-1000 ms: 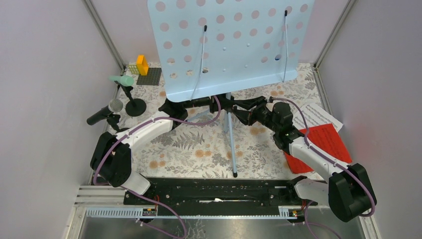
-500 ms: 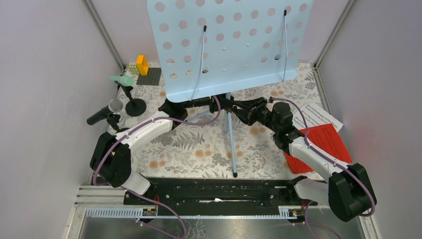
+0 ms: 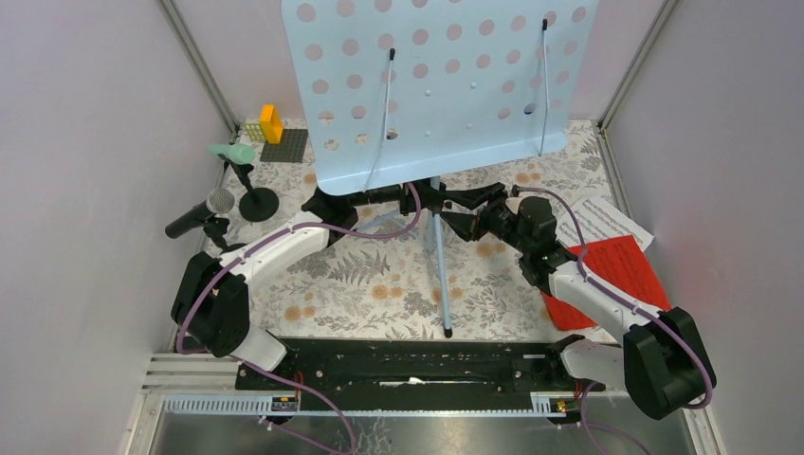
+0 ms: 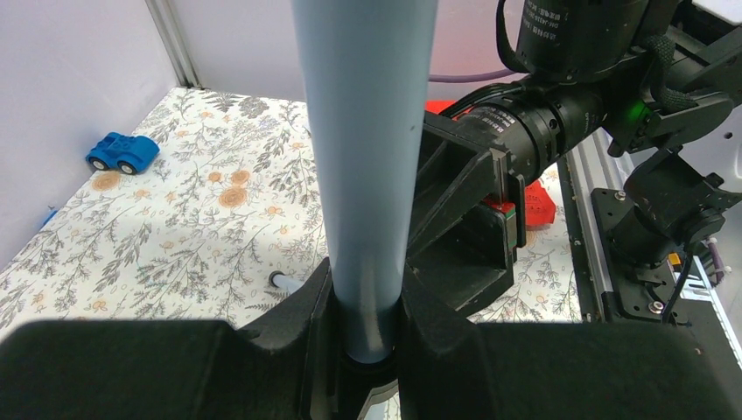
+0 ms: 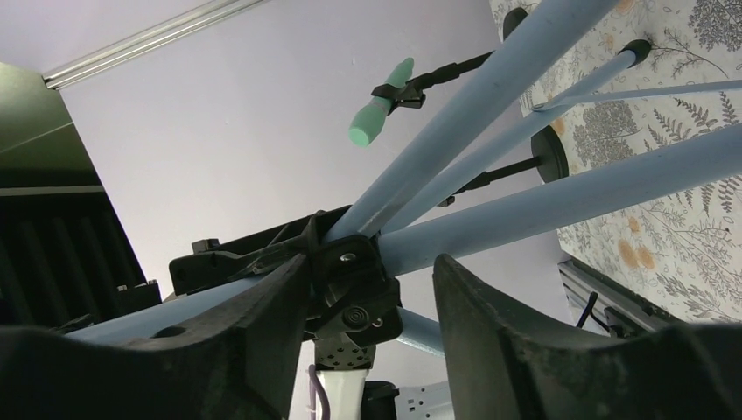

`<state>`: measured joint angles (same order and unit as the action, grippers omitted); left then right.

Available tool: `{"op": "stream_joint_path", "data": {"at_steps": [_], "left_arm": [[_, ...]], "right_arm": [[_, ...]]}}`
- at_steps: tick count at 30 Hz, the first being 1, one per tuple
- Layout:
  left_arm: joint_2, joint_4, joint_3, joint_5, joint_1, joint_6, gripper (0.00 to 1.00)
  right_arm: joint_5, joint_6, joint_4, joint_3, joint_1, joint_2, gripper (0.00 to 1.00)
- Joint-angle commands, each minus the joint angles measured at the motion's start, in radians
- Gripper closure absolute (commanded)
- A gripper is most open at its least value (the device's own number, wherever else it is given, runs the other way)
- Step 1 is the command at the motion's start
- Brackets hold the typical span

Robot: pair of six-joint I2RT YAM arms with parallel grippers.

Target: Pack up the instrument practice props

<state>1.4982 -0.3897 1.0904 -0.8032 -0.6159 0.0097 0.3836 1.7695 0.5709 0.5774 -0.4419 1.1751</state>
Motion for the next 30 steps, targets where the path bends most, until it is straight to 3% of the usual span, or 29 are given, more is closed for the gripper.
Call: {"op": "stream_joint_path", "data": {"at_steps": [1,6,15,16,18,20,30], "left_arm": [[0.018,0.148,-0.007,0.013,-0.038,0.021,1.00],[0.018,0.150,-0.008,0.017,-0.037,0.024,1.00],[0.016,0.156,-0.007,0.023,-0.040,0.027,1.00],[0.016,0.156,-0.007,0.025,-0.040,0.028,1.00],[0.015,0.158,-0.006,0.025,-0.040,0.029,1.00],[0.015,0.158,-0.007,0.027,-0.040,0.029,1.00],[0.012,0.164,-0.005,0.031,-0.042,0.034,1.00]], "right_arm": [[0.035,-0.011,0.034,-0.026,-0.032,-0.050,0.37],[0.002,-0.012,0.000,-0.043,-0.032,-0.106,0.34],[-0.046,-0.011,-0.032,-0.068,-0.032,-0.162,0.55],[-0.043,-0.011,-0.033,-0.067,-0.032,-0.161,0.54],[-0.042,-0.012,-0.032,-0.067,-0.031,-0.160,0.42],[-0.042,-0.012,-0.034,-0.069,-0.032,-0.157,0.40],[-0.038,-0.016,-0.031,-0.057,-0.032,-0.137,0.74]]}}
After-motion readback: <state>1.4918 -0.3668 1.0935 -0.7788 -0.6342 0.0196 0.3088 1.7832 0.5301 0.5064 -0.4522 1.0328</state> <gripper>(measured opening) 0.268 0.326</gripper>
